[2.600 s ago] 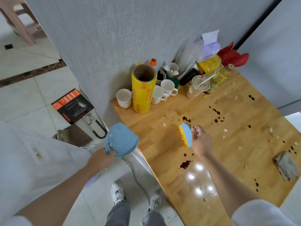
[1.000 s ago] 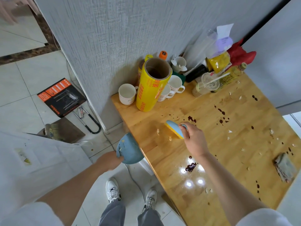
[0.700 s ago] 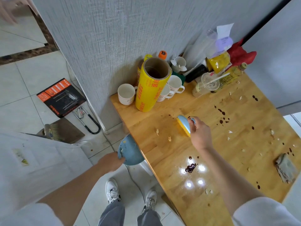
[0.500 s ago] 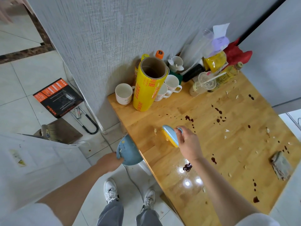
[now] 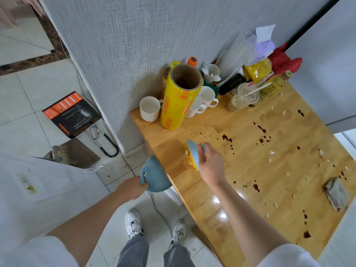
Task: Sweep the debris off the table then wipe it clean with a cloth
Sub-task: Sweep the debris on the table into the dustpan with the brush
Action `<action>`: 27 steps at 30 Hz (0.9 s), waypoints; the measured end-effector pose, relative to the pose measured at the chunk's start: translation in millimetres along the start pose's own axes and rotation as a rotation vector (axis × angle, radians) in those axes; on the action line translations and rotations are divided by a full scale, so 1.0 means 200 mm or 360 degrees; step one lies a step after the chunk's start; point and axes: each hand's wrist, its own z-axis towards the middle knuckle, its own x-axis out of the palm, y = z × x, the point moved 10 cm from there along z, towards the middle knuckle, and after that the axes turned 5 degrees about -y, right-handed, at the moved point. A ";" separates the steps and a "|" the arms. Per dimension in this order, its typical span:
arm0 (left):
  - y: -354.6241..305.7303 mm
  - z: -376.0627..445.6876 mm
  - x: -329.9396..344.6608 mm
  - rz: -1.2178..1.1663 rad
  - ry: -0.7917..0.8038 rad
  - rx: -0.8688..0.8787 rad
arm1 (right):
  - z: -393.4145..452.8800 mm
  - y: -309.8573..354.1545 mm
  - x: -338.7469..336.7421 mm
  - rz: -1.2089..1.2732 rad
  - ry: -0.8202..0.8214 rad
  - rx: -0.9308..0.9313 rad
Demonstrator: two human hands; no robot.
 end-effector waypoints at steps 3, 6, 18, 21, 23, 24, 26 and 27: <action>0.02 0.00 -0.01 0.0004 -0.0005 0.0011 | -0.07 0.13 0.12 0.0049 0.0140 -0.0133; 0.03 -0.01 0.00 0.0002 -0.0007 0.0016 | -0.14 0.19 0.17 0.0061 0.0224 -0.0237; 0.07 -0.04 0.05 0.0002 0.0031 0.0023 | -0.25 0.25 0.27 0.0061 0.0254 -0.0211; 0.07 -0.03 0.06 -0.0048 0.0047 0.0014 | -0.28 0.27 0.27 0.0108 0.0262 -0.0202; 0.08 -0.03 0.07 -0.0072 0.0055 0.0007 | -0.27 0.24 0.23 0.0107 0.0234 -0.0168; 0.09 -0.04 0.07 -0.0087 0.0054 0.0012 | -0.27 0.22 0.21 0.0105 0.0214 -0.0137; 0.10 -0.05 0.08 -0.0081 0.0052 0.0021 | -0.28 0.19 0.20 0.0105 0.0221 -0.0100; 0.10 -0.05 0.09 -0.0072 0.0055 0.0025 | -0.29 0.19 0.21 0.0113 0.0245 -0.0099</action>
